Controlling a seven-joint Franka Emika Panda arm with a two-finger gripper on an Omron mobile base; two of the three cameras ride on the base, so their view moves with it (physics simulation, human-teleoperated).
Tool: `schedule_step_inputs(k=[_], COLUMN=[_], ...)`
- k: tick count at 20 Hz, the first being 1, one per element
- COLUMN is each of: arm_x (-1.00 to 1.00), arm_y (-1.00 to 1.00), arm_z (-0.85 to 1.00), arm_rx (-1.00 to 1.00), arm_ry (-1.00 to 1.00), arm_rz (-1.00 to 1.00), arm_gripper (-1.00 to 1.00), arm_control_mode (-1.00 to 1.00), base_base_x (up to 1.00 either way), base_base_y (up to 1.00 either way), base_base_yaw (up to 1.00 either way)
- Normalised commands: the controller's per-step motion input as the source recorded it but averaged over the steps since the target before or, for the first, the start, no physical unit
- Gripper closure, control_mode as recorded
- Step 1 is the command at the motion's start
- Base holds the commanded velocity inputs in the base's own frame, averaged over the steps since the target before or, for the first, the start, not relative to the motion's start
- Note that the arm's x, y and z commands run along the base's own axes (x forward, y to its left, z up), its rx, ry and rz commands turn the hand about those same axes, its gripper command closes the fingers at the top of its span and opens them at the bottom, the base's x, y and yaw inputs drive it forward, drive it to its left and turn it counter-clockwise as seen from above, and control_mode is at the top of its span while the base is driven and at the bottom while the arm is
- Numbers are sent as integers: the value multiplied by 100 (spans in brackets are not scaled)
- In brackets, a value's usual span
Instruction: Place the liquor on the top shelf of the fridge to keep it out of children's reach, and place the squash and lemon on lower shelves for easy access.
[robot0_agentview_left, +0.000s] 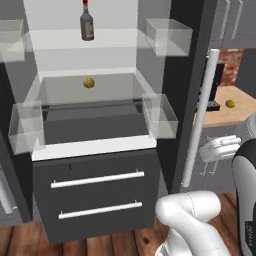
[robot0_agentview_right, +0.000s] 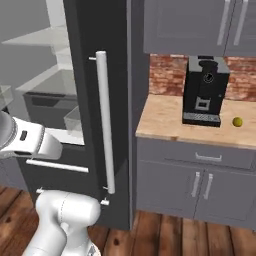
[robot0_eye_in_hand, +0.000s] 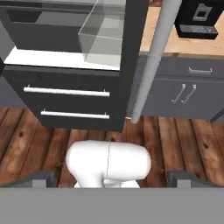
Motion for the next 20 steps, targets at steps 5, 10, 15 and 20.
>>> schedule_step_inputs(k=[5,10,15,20], arm_x=[0,0,0,0], arm_y=[0,0,0,0], arm_z=[0,0,0,0], arm_rx=[0,0,0,0], arm_ry=[0,0,0,0], arm_rz=[0,0,0,0], arm_gripper=[-100,-100,-100,-100], arm_control_mode=[100,100,100,100], base_base_x=[-3,16,57,97], base_base_y=[-74,-60,-30,-15], base_base_yaw=[-49,-49,-31,-2])
